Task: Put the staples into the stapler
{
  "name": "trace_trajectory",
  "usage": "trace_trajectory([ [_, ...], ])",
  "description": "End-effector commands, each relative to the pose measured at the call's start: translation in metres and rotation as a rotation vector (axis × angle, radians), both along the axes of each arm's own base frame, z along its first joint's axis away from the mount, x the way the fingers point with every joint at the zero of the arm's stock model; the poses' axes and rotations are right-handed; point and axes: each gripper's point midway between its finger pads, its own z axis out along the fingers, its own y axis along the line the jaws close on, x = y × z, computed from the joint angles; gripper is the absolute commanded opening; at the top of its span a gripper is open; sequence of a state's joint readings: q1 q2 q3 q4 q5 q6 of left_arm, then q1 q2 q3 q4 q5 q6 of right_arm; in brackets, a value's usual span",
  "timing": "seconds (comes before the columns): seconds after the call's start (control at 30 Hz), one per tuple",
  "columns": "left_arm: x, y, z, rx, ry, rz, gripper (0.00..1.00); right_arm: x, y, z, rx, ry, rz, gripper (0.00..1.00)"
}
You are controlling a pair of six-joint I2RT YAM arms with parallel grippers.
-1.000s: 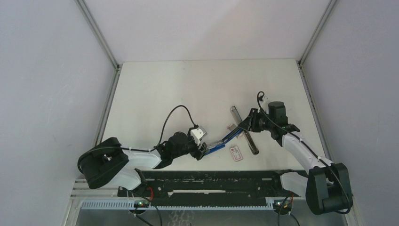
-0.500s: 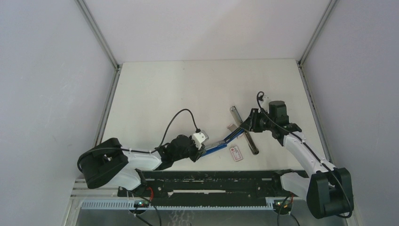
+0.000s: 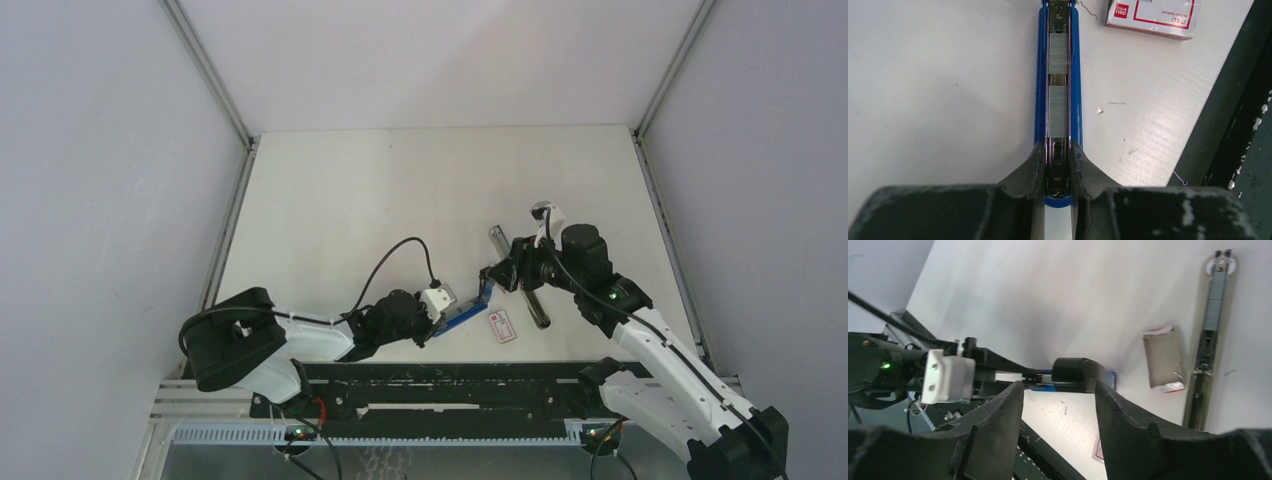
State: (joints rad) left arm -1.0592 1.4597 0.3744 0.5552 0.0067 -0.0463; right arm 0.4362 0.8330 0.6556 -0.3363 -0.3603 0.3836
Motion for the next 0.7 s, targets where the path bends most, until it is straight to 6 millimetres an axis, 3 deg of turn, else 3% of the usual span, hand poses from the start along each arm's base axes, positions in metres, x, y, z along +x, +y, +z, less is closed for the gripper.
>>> trace_trajectory([
  [0.0, 0.005, -0.006, 0.004, 0.003, -0.003, 0.012, 0.06, 0.004, 0.006, 0.022, 0.052, -0.030, -0.025, 0.55],
  [0.2, 0.005, -0.007, 0.006, -0.004, -0.004, 0.009, 0.14, 0.006, 0.002, 0.026, 0.053, -0.045, -0.051, 0.56],
  [0.27, 0.005, -0.007, 0.007, -0.007, -0.004, 0.009, 0.23, 0.006, 0.000, 0.027, 0.052, -0.050, -0.062, 0.57],
  [0.33, 0.004, -0.007, 0.009, -0.018, -0.005, 0.009, 0.44, 0.007, -0.003, 0.027, 0.047, -0.052, -0.075, 0.57],
  [0.4, 0.003, -0.006, 0.016, -0.041, -0.006, 0.015, 0.56, 0.009, -0.007, 0.027, 0.040, -0.054, -0.091, 0.57],
  [0.57, -0.002, 0.001, 0.049, -0.138, -0.026, 0.033, 0.75, 0.011, -0.019, 0.026, 0.029, -0.056, -0.121, 0.59],
  [0.67, 0.001, 0.003, 0.061, -0.131, -0.043, 0.039, 0.81, 0.012, -0.022, 0.025, 0.032, -0.058, -0.124, 0.60],
])
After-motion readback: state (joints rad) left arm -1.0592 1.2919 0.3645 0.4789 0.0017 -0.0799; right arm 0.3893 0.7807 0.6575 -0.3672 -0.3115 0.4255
